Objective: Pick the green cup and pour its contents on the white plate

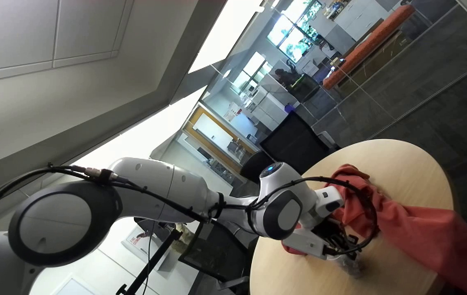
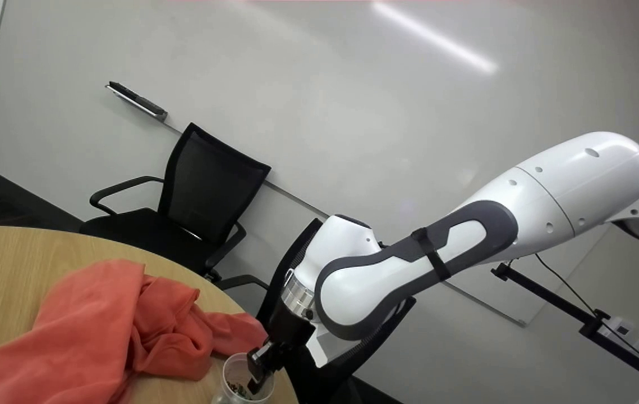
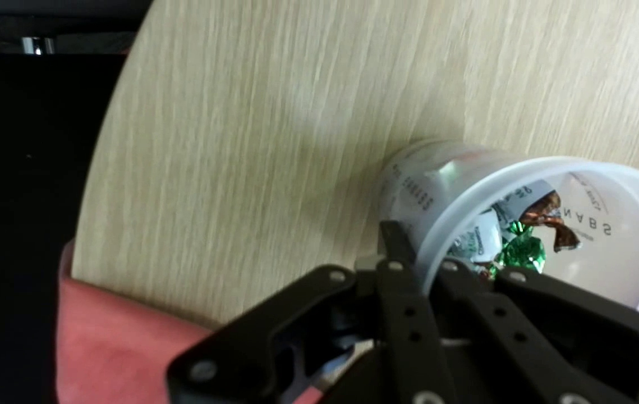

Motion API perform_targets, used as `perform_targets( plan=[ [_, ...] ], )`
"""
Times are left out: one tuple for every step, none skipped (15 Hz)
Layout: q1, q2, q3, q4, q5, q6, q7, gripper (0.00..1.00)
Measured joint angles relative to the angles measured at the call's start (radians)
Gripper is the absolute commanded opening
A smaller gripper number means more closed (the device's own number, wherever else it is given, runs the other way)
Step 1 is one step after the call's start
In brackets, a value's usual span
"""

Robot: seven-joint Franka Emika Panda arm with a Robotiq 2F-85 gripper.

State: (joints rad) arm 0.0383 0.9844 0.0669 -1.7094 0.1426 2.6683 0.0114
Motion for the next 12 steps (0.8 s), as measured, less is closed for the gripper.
perform_targets(
  plan=[
    [0.001, -0.005, 0.001, -0.002, 0.0, -0.005, 0.0, 0.01],
    [0.004, -0.015, 0.001, -0.005, 0.0, -0.005, 0.001, 0.01],
    [0.008, -0.031, -0.001, -0.013, -0.001, -0.005, 0.008, 0.01],
    [0.013, -0.052, -0.005, -0.024, -0.002, -0.005, 0.018, 0.01],
    [0.021, -0.078, -0.011, -0.04, -0.007, -0.005, 0.03, 0.01],
    [0.035, -0.108, -0.026, -0.059, -0.021, -0.005, 0.048, 0.01],
    [0.055, -0.138, -0.047, -0.08, -0.043, -0.006, 0.073, 0.01],
    [0.085, -0.168, -0.081, -0.1, -0.076, -0.007, 0.106, 0.01],
    [0.122, -0.192, -0.122, -0.118, -0.115, -0.012, 0.146, 0.01],
    [0.165, -0.21, -0.17, -0.133, -0.162, -0.017, 0.194, 0.01],
    [0.207, -0.222, -0.215, -0.146, -0.209, -0.021, 0.239, 0.01],
    [0.249, -0.23, -0.257, -0.155, -0.255, -0.026, 0.284, 0.01]
  ],
)
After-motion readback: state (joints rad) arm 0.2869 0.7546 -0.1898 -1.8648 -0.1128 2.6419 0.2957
